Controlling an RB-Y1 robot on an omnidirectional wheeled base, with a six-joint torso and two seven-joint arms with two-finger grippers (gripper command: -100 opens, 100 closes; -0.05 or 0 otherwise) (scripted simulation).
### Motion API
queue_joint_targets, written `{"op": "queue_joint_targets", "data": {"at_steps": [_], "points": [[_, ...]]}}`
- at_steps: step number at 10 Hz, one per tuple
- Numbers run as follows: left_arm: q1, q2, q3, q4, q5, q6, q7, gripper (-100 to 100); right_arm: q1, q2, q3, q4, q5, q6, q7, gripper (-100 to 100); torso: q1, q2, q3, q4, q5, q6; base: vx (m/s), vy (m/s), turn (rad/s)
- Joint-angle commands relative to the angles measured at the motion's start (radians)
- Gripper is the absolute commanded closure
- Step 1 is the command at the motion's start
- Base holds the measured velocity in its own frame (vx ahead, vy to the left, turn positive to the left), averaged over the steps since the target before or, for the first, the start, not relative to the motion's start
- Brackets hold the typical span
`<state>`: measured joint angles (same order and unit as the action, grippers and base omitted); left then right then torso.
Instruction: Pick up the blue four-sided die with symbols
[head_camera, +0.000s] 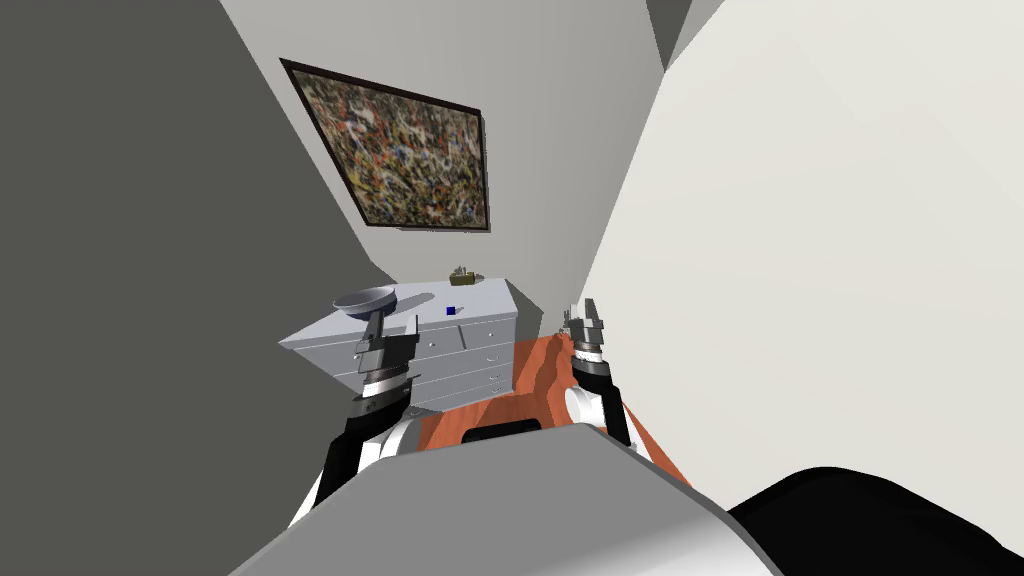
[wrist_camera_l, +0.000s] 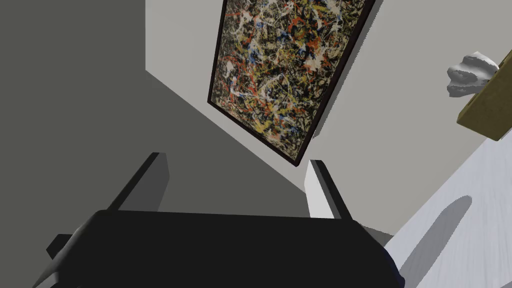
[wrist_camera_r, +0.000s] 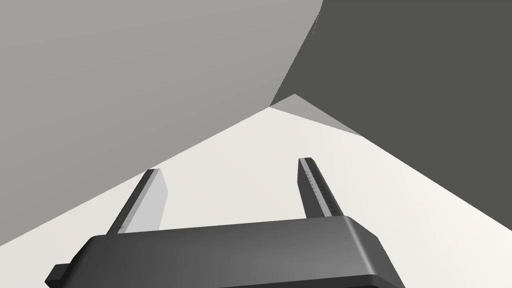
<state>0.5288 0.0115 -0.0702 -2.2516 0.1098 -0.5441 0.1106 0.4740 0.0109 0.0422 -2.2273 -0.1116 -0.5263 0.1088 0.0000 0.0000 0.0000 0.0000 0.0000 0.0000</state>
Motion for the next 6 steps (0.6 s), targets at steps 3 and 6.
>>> {"op": "queue_joint_targets", "data": {"at_steps": [3,6], "points": [[-0.042,0.063,0.001,0.003,0.017,0.072,0.013,-100,0.000,0.000,0.000,0.000,0.000,0.000,0.000,0,0.004,0.002,0.001,0.000,0.001,0.000,-0.032,0.043,0.035],[-0.086,0.095,0.002,0.004,0.036,0.147,0.029,-100,0.000,0.000,0.000,0.000,0.000,0.000,0.000,0,0.004,0.002,0.001,0.000,0.001,0.000,-0.025,0.049,0.031]]}}
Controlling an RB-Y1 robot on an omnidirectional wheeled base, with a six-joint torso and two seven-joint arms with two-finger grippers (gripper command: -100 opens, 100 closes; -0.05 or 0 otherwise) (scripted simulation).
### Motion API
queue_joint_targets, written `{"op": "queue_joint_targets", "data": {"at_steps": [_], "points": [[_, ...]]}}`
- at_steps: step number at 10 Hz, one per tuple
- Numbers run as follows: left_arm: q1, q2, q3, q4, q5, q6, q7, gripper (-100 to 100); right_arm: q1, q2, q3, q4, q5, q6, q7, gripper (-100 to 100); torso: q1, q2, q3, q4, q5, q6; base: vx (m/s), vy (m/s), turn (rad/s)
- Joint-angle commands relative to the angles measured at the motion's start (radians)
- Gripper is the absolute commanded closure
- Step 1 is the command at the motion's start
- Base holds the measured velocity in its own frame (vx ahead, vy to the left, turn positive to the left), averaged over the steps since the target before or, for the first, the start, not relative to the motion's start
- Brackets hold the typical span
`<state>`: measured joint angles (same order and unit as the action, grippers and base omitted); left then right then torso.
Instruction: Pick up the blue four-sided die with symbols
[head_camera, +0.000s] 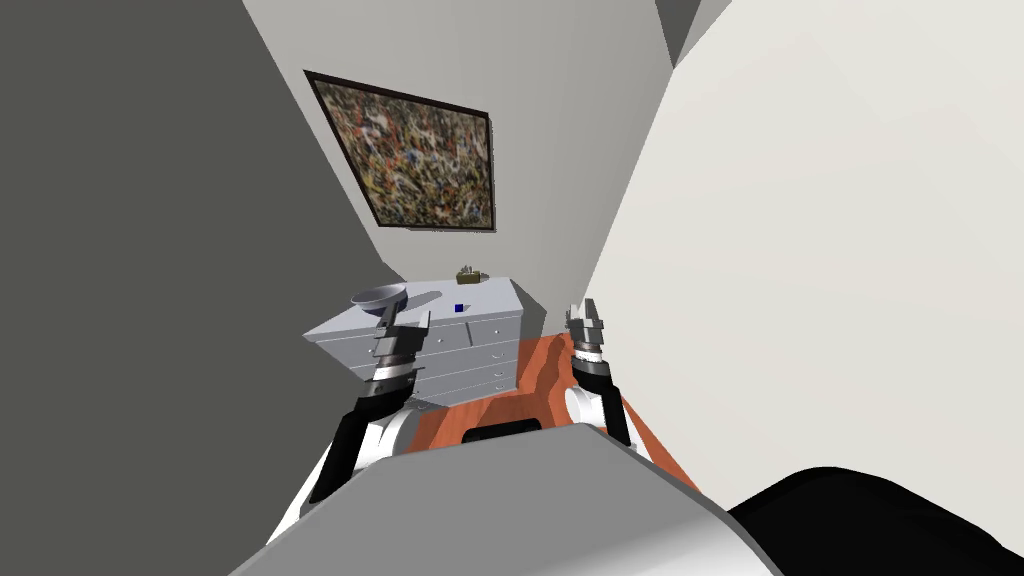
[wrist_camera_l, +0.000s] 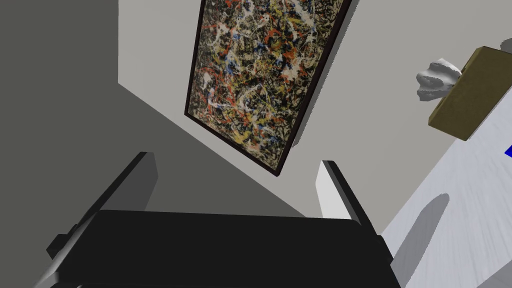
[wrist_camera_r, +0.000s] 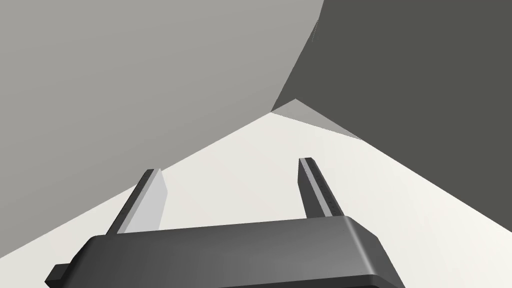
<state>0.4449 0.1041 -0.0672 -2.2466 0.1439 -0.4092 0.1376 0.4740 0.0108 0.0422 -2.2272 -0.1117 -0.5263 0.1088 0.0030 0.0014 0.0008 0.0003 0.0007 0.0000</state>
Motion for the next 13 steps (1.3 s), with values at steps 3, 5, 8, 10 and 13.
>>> {"op": "queue_joint_targets", "data": {"at_steps": [3,5,8,10,13], "points": [[-0.059,0.028,0.000,0.001,0.026,0.096,0.023,-100,0.000,0.000,0.000,0.000,0.000,0.000,0.000,0,0.000,0.000,0.000,0.000,0.000,0.000,-0.020,0.046,0.035],[-0.092,0.038,0.000,0.002,0.040,0.144,0.036,-100,0.000,0.000,0.000,0.000,0.000,0.000,0.000,0,0.000,0.000,0.000,0.000,0.000,0.000,-0.021,0.045,0.030],[-0.128,0.047,0.000,0.004,0.056,0.217,0.050,-100,0.000,0.000,0.000,0.000,0.000,0.000,0.000,0,0.001,0.000,0.000,0.000,0.000,0.000,-0.025,0.049,0.028],[-0.166,0.055,0.000,0.006,0.073,0.265,0.065,-100,0.000,0.000,0.000,0.000,0.000,0.000,0.000,0,-0.002,-0.001,-0.001,0.000,0.000,0.000,-0.005,0.027,0.022],[-0.206,0.063,-0.001,0.010,0.091,0.351,0.082,-100,0.000,0.000,0.000,0.000,0.000,0.000,0.000,0,0.001,-0.001,0.000,0.000,0.000,0.000,-0.016,0.050,0.029]]}}
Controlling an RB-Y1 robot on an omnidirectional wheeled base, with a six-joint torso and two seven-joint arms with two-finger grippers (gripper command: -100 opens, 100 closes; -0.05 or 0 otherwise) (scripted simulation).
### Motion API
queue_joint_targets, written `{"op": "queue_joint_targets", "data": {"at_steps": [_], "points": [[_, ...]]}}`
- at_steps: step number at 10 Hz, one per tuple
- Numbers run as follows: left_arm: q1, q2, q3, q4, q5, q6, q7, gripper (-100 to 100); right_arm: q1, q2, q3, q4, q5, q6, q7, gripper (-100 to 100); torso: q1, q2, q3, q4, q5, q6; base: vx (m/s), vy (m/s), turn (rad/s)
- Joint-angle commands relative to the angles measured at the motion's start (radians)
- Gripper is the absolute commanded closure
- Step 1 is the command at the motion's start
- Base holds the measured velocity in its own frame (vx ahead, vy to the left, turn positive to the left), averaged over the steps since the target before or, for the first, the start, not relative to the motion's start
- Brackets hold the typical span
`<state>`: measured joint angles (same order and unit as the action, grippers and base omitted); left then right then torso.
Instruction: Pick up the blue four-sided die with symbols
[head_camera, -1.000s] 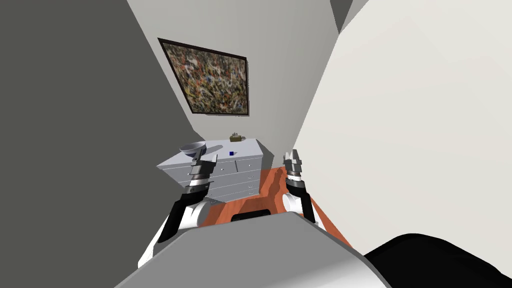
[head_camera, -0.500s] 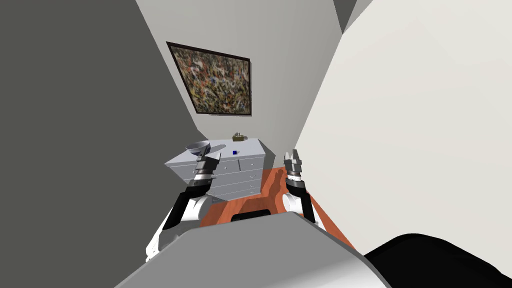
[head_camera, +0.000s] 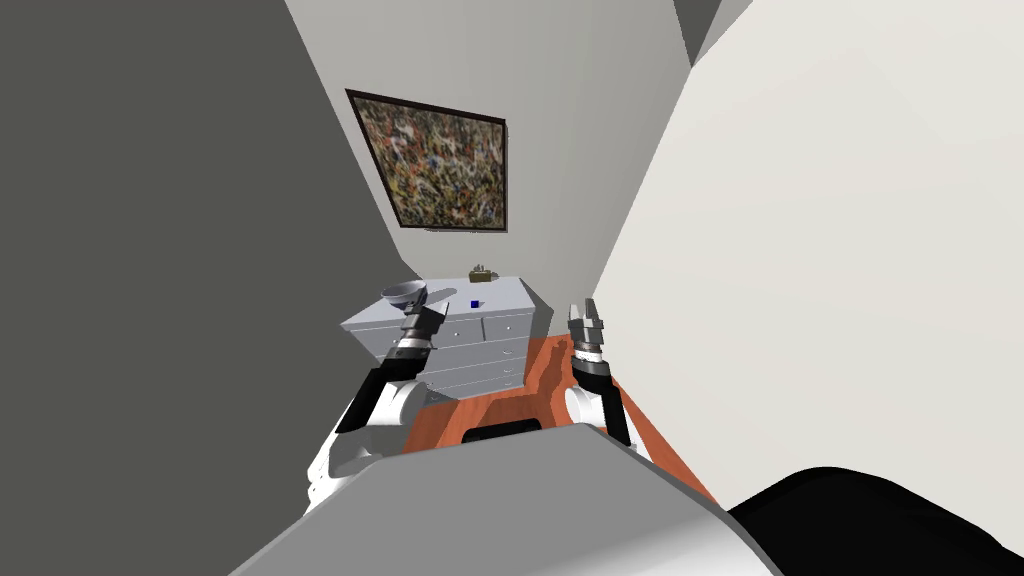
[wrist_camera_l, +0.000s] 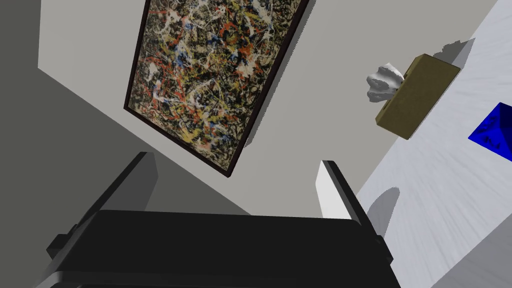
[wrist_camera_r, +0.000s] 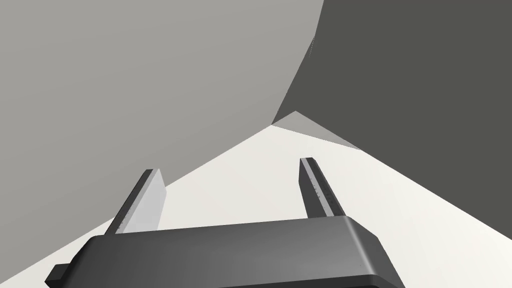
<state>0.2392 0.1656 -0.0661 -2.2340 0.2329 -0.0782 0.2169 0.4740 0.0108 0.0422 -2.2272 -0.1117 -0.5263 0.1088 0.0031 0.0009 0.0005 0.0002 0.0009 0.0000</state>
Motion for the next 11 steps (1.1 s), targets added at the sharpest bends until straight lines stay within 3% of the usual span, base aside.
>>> {"op": "queue_joint_targets", "data": {"at_steps": [1,2,3,4,6,7,9,10,11], "points": [[-0.001,0.001,-0.002,-0.003,0.002,0.030,0.002,-100,0.000,0.000,0.000,0.000,0.000,0.000,0.000,0,0.000,0.000,0.000,0.000,0.000,0.000,-0.009,0.017,-0.007],[-0.043,0.008,-0.003,0.002,0.021,0.071,0.020,-100,0.000,0.000,0.000,0.000,0.000,0.000,0.000,0,-0.002,0.000,0.000,0.000,0.000,0.000,-0.013,0.033,0.051],[-0.043,0.008,-0.003,0.002,0.021,0.101,0.020,-100,0.000,0.000,0.000,0.000,0.000,0.000,0.000,0,-0.001,0.000,0.000,0.000,0.000,0.000,-0.011,0.034,0.021],[-0.086,0.015,-0.004,0.007,0.041,0.135,0.040,-100,0.000,0.000,0.000,0.000,0.000,0.000,0.000,0,-0.001,0.000,0.000,0.000,0.000,0.000,-0.009,0.043,0.042],[-0.086,0.015,-0.004,0.007,0.041,0.175,0.040,-100,0.000,0.000,0.000,0.000,0.000,0.000,0.000,0,-0.001,0.000,0.000,0.000,0.000,0.000,-0.011,0.033,0.007],[-0.131,0.021,-0.005,0.014,0.061,0.214,0.060,-100,0.000,0.000,0.000,0.000,0.000,0.000,0.000,0,-0.002,0.000,0.000,0.000,0.000,0.000,-0.010,0.033,0.047],[-0.131,0.021,-0.005,0.014,0.061,0.251,0.060,-100,0.000,0.000,0.000,0.000,0.000,0.000,0.000,0,-0.001,-0.001,0.000,0.000,0.000,0.000,-0.005,0.031,0.005],[-0.177,0.028,-0.007,0.021,0.082,0.288,0.081,-100,0.000,0.000,0.000,0.000,0.000,0.000,0.000,0,-0.002,-0.001,0.000,0.000,0.000,0.000,-0.004,0.034,0.042],[-0.177,0.028,-0.007,0.021,0.082,0.307,0.081,-100,0.000,0.000,0.000,0.000,0.000,0.000,0.000,0,-0.001,-0.001,0.000,0.000,0.000,0.000,-0.002,0.033,0.017]]}}
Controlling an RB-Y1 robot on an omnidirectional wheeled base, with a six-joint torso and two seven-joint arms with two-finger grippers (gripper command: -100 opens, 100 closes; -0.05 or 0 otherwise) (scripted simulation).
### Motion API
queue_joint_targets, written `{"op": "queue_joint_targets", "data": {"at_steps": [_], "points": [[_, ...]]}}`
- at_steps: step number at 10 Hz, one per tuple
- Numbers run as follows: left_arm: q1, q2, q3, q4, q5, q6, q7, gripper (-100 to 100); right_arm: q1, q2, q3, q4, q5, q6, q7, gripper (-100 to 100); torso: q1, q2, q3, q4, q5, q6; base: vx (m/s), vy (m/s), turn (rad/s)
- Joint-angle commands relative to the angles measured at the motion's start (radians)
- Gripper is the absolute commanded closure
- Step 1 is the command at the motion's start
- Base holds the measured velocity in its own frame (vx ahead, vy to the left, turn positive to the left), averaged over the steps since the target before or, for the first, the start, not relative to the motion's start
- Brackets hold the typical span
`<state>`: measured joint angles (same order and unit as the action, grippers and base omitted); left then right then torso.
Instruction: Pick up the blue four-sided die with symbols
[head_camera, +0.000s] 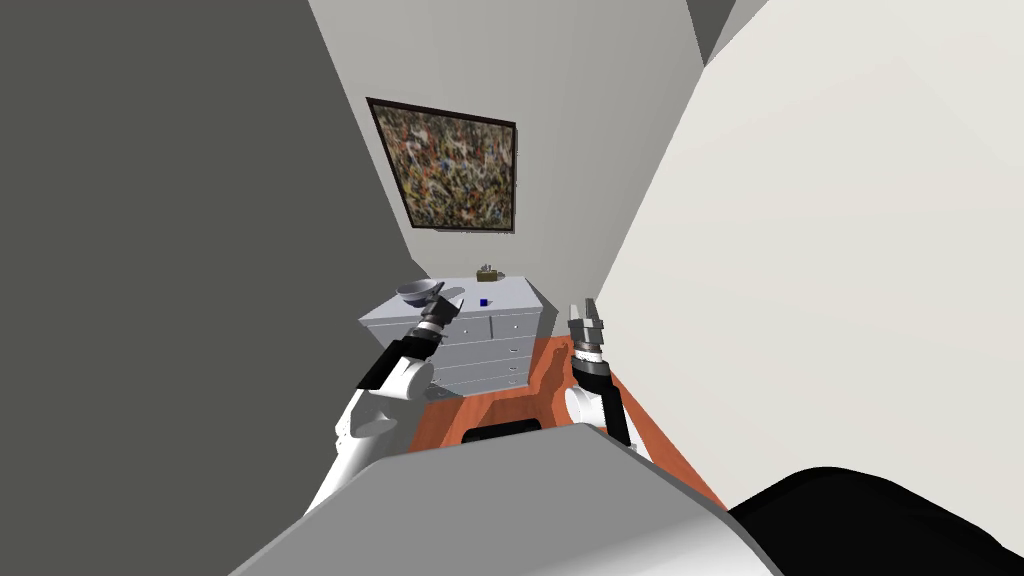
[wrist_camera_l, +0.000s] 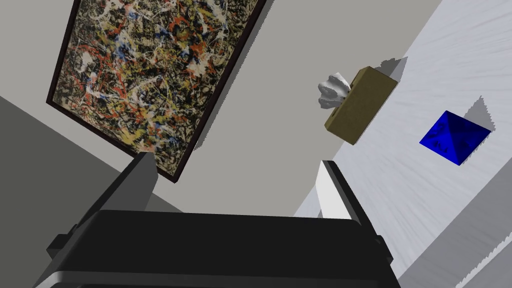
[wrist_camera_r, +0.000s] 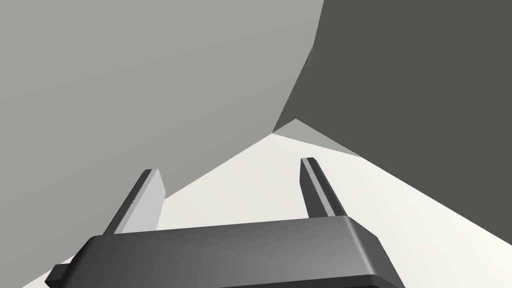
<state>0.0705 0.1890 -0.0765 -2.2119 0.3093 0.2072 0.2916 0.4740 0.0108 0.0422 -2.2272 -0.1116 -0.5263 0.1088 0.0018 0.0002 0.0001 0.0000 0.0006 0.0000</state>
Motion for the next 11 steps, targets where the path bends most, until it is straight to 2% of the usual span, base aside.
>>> {"op": "queue_joint_targets", "data": {"at_steps": [1,2,4,5,7,8,10,11], "points": [[-0.008,0.005,0.004,-0.001,0.006,0.044,0.006,-100,0.000,0.000,0.000,0.000,0.000,0.000,0.000,0,0.000,0.000,0.000,0.000,0.000,0.000,-0.002,0.017,-0.003],[-0.054,0.012,0.002,0.007,0.027,0.077,0.028,-100,0.000,0.000,0.000,0.000,0.000,0.000,0.000,0,-0.001,0.000,0.000,0.000,0.000,0.000,-0.004,0.031,0.043],[-0.054,0.012,0.002,0.007,0.027,0.124,0.028,-100,0.000,0.000,0.000,0.000,0.000,0.000,0.000,0,0.000,0.000,0.000,0.000,0.000,0.000,-0.001,0.023,0.003],[-0.100,0.019,0.000,0.016,0.049,0.161,0.051,-100,0.000,0.000,0.000,0.000,0.000,0.000,0.000,0,-0.001,0.000,0.000,0.000,0.000,0.000,-0.001,0.030,0.038],[-0.100,0.019,0.000,0.016,0.049,0.205,0.051,-100,0.000,0.000,0.000,0.000,0.000,0.000,0.000,0,0.000,0.000,0.000,0.000,0.000,0.000,0.003,0.022,0.003],[-0.147,0.027,-0.003,0.026,0.071,0.240,0.074,-100,0.000,0.000,0.000,0.000,0.000,0.000,0.000,0,-0.001,0.000,0.000,0.000,0.000,0.000,0.004,0.024,0.032],[-0.147,0.027,-0.003,0.026,0.071,0.287,0.074,-100,0.000,0.000,0.000,0.000,0.000,0.000,0.000,0,-0.001,0.000,0.000,0.000,0.000,0.000,0.004,0.017,0.003],[-0.193,0.035,-0.005,0.036,0.093,0.323,0.098,-100,0.000,0.000,0.000,0.000,0.000,0.000,0.000,0,-0.001,0.000,0.000,0.000,0.000,0.000,0.006,0.020,0.028]]}}
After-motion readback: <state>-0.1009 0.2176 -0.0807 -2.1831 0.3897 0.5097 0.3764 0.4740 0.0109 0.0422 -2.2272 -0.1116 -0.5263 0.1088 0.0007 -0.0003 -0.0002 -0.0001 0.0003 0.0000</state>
